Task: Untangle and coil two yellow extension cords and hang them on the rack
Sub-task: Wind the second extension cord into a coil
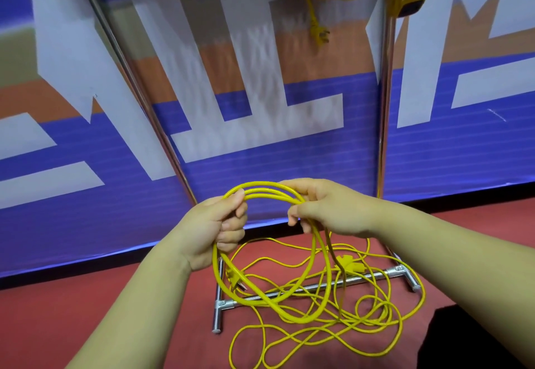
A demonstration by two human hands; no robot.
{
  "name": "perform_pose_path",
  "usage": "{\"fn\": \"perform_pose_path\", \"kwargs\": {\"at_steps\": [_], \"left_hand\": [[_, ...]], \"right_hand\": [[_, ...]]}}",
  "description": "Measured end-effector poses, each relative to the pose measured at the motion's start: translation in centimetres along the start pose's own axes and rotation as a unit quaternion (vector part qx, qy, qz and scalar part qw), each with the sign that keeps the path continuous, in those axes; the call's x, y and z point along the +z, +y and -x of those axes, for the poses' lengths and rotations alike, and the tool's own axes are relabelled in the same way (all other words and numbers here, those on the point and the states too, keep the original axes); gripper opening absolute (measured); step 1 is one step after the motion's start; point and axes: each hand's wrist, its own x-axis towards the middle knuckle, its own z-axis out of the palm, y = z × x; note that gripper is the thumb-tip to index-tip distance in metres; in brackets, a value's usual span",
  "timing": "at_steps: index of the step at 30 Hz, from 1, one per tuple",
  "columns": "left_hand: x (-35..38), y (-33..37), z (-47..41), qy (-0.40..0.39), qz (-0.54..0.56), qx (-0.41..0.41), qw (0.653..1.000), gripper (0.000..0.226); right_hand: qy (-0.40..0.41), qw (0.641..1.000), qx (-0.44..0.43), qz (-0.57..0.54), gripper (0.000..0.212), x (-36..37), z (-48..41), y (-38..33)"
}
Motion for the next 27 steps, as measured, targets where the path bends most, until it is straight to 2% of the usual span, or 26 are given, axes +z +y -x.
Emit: {"fn": "perform_pose_path", "kwargs": {"at_steps": [4,7,12,16,20,24,27], "left_hand": [[0.1,0.2,0.1,-0.044,0.047,-0.03,0.997,0.049],[0.0,0.3,0.0,-0.052,0.073,-0.047,0.995,0.063],[-0.2,-0.3,0.3,-0.089,0.0,-0.015,0.996,0.035],[-0.4,-0.5,0.3,-0.146,0.027,-0.049,0.988,0.04],[0.8,-0.4,-0.2,-0.129,0.039,-0.058,0.989,0.02],[2.6,-0.9,-0.4,-0.096,-0.01,-0.048,0.994,0.032],[3.0,-1.0,-0.3,-0.103,0.008,-0.036,0.994,0.036]], "right_hand": [[0.074,0.995,-0.051,0.038,0.037,0.3,-0.1,-0.6],[0.087,0.993,-0.062,0.041,0.03,0.2,-0.2,-0.9],[0.068,0.996,-0.033,0.055,0.031,-0.1,0.1,-0.7],[0.063,0.996,-0.026,0.053,0.032,-0.1,0.1,-0.7],[0.101,0.993,-0.051,0.034,0.031,0.0,-0.1,-0.7],[0.145,0.986,-0.084,0.011,0.028,-0.1,-0.4,-1.0],[0.145,0.985,-0.093,0.002,0.024,-0.4,-0.4,-0.9]]}}
